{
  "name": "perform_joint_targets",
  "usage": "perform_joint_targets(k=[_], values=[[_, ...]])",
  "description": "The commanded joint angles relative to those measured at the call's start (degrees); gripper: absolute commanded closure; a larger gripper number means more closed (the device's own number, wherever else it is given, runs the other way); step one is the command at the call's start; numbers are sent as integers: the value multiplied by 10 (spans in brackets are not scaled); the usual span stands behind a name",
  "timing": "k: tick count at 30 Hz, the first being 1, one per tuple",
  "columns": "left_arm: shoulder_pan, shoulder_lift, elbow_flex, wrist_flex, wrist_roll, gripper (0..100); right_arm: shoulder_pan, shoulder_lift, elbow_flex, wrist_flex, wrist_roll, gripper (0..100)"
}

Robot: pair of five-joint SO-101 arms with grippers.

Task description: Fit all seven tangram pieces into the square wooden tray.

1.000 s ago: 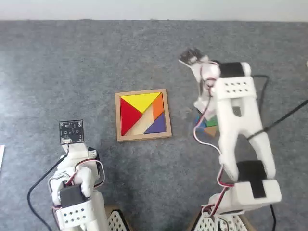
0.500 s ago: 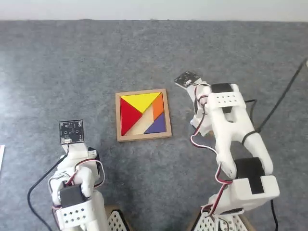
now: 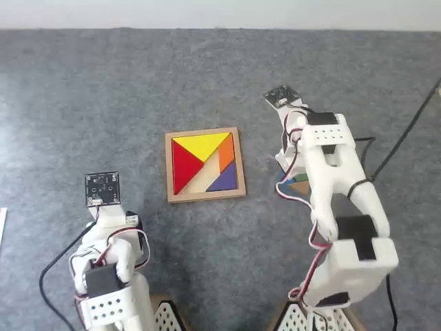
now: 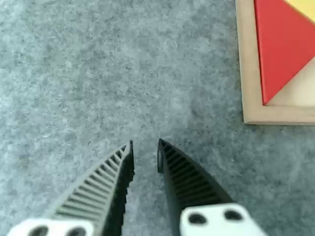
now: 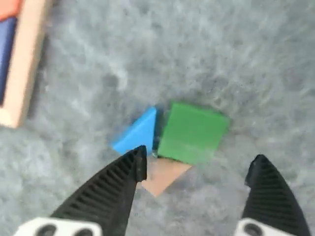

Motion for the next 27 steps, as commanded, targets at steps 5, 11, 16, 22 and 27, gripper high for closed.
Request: perform_joint_targets(k=[5,11,16,22,27], values=[[-4,-11,-7,2,-1,920,25,66,-71,-8,-8,670],[-4,-11,-7,2,-1,920,22,78,-79,-23,8,670],[-4,-11,-7,2,-1,920,22,73,-87,-20,8,670],[-4,-11,-7,2,-1,920,22,-6,-59,37,17,671],[-4,-11,-7,2,-1,920,-9,-151,76,0,55,671]])
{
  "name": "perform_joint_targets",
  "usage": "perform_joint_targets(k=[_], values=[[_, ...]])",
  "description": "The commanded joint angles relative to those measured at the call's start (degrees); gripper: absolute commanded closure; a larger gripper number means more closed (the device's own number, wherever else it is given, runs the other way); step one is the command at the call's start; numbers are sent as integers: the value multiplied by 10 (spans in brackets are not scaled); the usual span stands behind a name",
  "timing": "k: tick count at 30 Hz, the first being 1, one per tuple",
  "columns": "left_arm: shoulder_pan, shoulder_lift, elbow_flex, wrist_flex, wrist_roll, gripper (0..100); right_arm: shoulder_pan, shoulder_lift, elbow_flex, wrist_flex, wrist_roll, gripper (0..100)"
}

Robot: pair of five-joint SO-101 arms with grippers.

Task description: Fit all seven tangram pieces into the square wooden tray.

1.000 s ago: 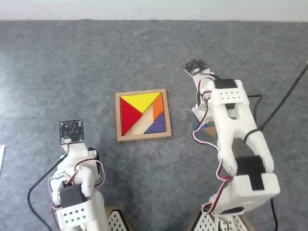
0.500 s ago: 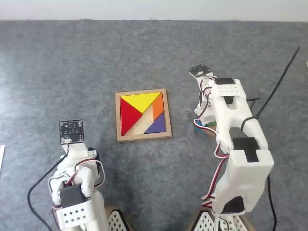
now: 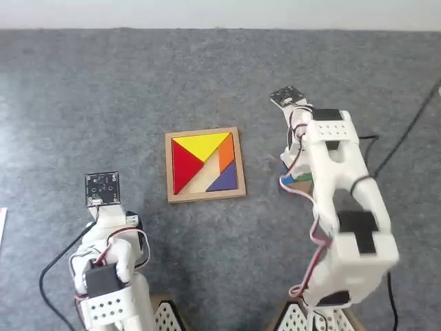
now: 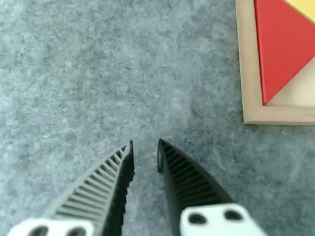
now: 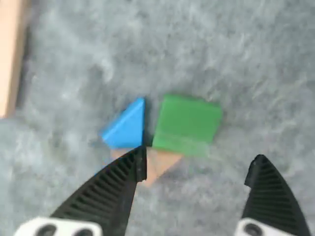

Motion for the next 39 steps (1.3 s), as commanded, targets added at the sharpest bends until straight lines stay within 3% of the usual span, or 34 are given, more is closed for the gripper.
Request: perform_joint_targets(k=[1,5,13,19,25,36,39], values=[[-4,-11,-7,2,-1,920,-43,-134,94,-36,29,671],[-4,-11,-7,2,-1,920,-112,-196,194,-83,49,671],[-4,-11,-7,2,-1,920,-80,-119,189,-109,132,671],[-4,-11,-7,2,-1,920,-106,-69,150,-107,123,680],[-4,-11,-7,2,-1,920,-119,-51,142,-104,84,893],[-4,-11,-7,2,-1,920,-73,-31,124,-101,88,872],[-4,-11,-7,2,-1,920,-75,-61,118,-45,142,871]])
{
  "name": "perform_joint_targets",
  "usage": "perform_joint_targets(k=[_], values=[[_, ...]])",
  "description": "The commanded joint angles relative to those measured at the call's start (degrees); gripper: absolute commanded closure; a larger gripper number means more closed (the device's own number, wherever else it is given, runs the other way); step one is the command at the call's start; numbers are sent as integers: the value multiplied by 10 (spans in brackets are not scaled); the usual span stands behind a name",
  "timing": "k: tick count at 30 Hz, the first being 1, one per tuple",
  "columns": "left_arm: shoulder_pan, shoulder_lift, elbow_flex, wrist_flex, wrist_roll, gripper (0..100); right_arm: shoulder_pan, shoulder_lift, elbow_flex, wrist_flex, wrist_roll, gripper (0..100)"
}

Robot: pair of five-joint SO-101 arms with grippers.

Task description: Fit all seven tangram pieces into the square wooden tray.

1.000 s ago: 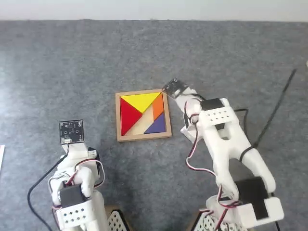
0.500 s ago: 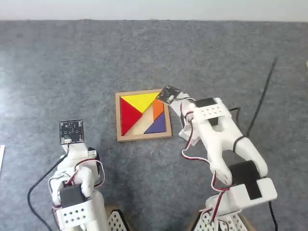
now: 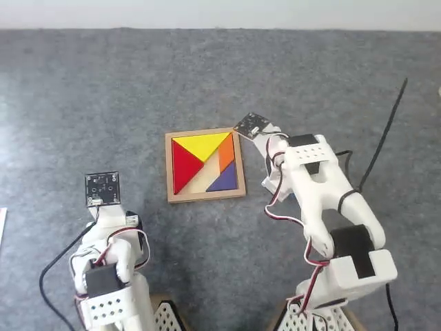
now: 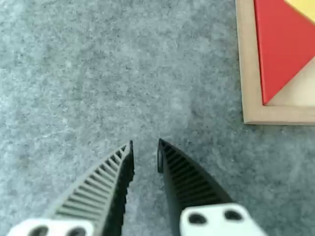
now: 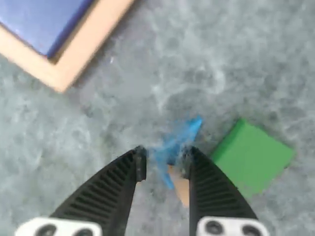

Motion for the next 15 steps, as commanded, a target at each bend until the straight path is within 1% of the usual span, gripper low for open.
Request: perform_joint_targets(k=[1,3,5,8,10,12,15], values=[[-4,-11,-7,2,-1,920,4,-46,-22,58,57,871],[-4,-11,-7,2,-1,920,4,-75,-22,79,90,871],[-4,-11,-7,2,-1,920,9,-98,-22,102,138,857],[-4,-11,-7,2,-1,920,25,-120,-22,131,203,767],[-4,-11,-7,2,-1,920,29,-121,-23,138,223,697],[-4,-11,-7,2,-1,920,34,-120,-20,138,244,656],[-4,-11,-7,2,-1,920,56,-120,0,138,318,660]])
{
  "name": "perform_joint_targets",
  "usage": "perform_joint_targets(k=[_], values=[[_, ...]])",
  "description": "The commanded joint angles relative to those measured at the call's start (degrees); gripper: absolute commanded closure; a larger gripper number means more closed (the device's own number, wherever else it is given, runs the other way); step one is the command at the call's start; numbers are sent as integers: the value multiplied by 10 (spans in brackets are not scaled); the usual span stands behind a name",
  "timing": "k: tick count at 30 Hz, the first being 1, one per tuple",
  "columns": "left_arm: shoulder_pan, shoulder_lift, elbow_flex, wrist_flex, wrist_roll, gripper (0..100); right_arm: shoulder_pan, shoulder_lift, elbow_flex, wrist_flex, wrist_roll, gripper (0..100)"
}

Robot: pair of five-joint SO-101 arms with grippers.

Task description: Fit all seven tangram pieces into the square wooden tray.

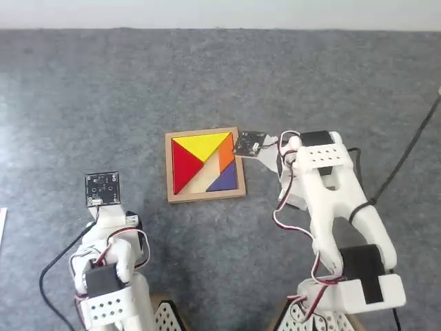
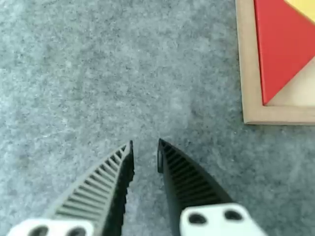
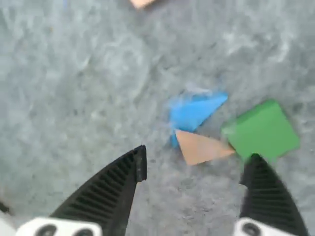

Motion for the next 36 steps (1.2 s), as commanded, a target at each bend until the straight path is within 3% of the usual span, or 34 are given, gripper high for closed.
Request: perform_joint_targets(k=[1,7,12,32,36], values=[[-4,-11,-7,2,-1,920,29,-30,7,7,91,665],[-4,-11,-7,2,-1,920,58,-21,10,29,235,667],[-4,-11,-7,2,-1,920,61,28,-1,40,294,669],[-4,-11,-7,2,-1,920,92,75,15,-20,341,677],[-4,-11,-7,2,-1,920,115,71,14,-19,332,810]])
